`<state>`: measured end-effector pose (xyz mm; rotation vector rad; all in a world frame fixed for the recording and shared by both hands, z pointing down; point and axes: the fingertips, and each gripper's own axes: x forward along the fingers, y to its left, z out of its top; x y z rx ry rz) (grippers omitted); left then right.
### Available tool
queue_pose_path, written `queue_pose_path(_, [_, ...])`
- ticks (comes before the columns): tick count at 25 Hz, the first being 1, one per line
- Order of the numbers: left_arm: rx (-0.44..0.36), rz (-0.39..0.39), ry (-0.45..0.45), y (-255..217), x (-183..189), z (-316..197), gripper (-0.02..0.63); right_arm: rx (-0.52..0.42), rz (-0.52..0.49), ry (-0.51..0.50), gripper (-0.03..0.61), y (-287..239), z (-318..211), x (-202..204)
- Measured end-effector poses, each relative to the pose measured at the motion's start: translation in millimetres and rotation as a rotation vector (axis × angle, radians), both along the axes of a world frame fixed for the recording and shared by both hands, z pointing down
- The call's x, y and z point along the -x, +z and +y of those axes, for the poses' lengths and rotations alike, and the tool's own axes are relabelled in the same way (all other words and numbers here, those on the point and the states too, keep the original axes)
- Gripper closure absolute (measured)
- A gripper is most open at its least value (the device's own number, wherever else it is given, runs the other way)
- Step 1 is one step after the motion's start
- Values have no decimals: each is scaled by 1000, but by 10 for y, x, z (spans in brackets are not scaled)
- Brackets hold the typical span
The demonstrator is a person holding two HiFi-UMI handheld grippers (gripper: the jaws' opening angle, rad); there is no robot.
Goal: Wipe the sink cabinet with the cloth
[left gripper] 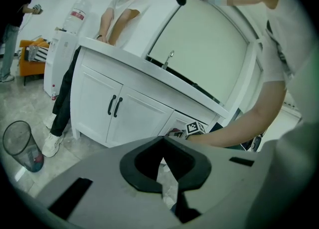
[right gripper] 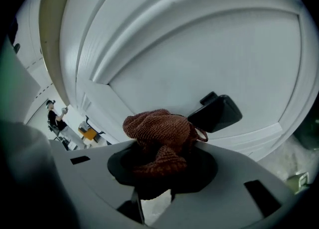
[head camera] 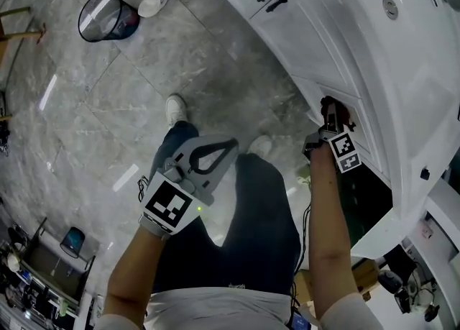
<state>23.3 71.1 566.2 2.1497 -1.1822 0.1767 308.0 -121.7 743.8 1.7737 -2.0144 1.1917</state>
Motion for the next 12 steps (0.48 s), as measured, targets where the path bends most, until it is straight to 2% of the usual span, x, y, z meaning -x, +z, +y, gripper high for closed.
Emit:
queue_pose_path(7, [6,-7,44,3,-265,-31,603,37,30,46,446,76,166,-454])
queue_pose_path(12, [9,2,65,-27,-437,-44,603,75,87,28,446,65,265,-721])
